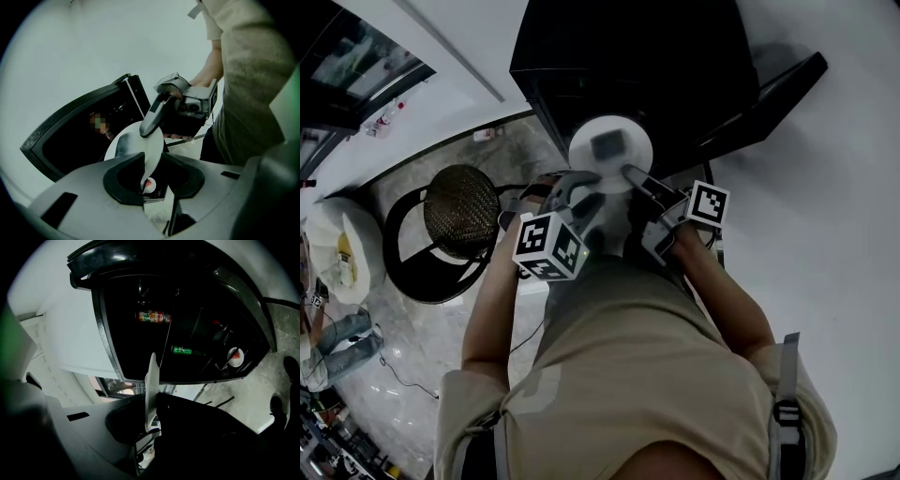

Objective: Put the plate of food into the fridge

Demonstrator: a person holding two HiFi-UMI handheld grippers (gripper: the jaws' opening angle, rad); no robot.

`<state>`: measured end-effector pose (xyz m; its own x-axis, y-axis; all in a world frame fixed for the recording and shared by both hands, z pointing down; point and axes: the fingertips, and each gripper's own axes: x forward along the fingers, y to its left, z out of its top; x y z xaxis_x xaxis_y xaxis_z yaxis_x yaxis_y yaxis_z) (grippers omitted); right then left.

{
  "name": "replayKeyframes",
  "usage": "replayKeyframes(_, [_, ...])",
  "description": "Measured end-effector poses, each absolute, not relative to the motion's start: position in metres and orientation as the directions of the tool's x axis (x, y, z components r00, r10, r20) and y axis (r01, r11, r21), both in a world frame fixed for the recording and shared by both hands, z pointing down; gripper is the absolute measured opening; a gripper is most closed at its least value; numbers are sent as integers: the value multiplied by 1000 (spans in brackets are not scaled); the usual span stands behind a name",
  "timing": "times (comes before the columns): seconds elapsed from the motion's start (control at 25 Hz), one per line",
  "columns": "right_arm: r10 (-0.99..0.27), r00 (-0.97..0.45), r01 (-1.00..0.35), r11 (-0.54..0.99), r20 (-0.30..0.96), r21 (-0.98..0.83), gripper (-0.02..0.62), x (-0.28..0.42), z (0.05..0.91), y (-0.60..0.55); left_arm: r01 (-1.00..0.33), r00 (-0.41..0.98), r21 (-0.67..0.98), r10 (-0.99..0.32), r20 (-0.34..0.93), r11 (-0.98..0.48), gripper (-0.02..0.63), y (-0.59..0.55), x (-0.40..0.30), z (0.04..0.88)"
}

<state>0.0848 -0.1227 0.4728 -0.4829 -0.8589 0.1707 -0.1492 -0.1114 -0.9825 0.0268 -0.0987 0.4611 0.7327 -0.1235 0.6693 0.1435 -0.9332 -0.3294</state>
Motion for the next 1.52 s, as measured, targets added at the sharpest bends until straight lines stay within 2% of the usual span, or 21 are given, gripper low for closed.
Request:
replayKeyframes(0.32, [-873,-445,-116,-163,198,-980,46,99,507,-124,117,727,-293,-119,676,-949,109,-105,23,481])
replayKeyframes(0.48, [-886,-431,-85,-152,174,-985,46,106,520,-126,142,692,-311,-130,710,-940,109,-104,25,498])
replayKeyframes(1.04, [-890,-403,-87,-196,214,-977,46,113,567,-131,171,640,-329,-149,753,-929,100,-113,43,546])
replayKeyframes(1.32, [-897,-380,-90,-208,226,-974,46,126,585,-143,163,616,-321,-158,772,-933,55,-123,54,566])
replayKeyframes(1.52, [-895,-376,-83,-223,238,-971,46,130,592,-146,169,606,-353,-185,773,-920,57,-125,58,576])
